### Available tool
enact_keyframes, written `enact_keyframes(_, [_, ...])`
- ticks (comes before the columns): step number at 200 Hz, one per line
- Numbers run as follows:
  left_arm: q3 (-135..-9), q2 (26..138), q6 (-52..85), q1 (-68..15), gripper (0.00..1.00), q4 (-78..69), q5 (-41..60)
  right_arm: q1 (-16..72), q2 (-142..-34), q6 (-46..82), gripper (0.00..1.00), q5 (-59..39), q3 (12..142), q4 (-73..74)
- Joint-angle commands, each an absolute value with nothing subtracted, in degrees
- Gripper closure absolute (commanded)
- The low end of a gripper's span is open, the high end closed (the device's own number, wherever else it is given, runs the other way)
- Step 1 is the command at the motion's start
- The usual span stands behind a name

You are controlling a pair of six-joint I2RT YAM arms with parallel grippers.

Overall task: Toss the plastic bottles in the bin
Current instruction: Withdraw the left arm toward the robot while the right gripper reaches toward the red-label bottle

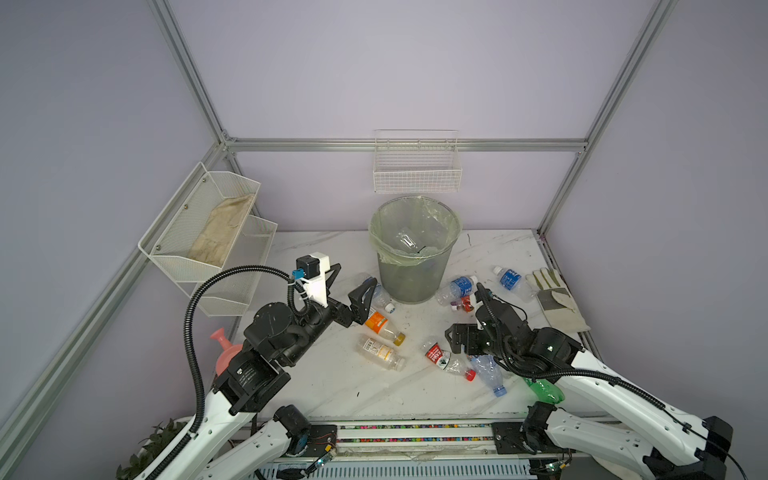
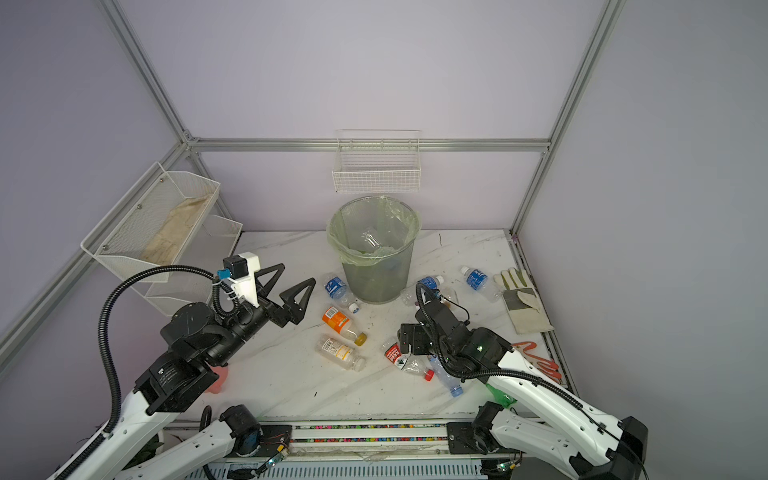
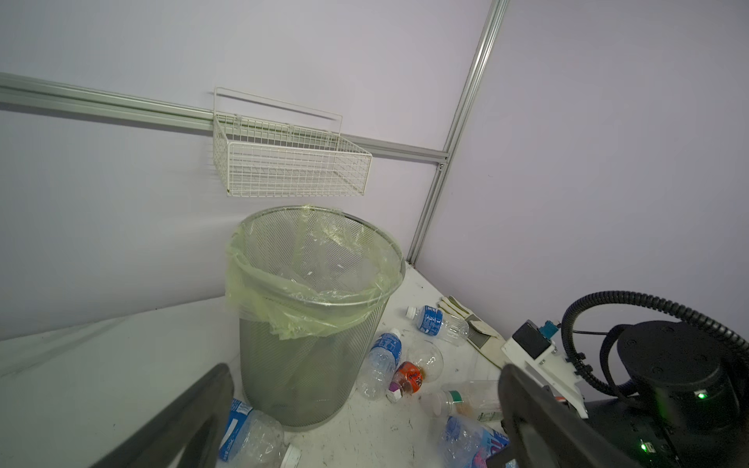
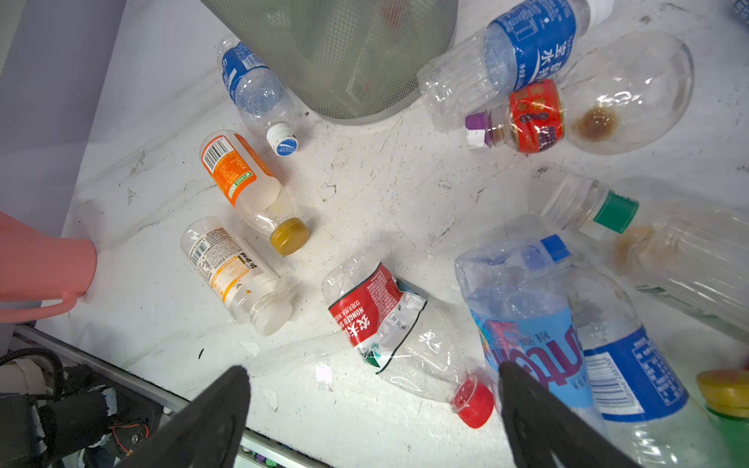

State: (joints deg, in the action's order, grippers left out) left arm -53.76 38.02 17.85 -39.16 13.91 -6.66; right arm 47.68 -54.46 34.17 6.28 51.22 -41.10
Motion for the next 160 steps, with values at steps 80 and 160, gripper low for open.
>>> enact_keyframes(80, [-41.8, 26.1, 30.7, -39.5, 0.01, 25.8, -10.1, 49.0, -57.0, 32.3, 0.03, 8.5, 50.8, -40.3])
enact_keyframes(160, [-40.7, 24.2, 36.1, -39.6, 0.02, 30.5, -8.9, 49.3, -58.5, 31.6, 0.03, 9.5, 51.2, -38.9])
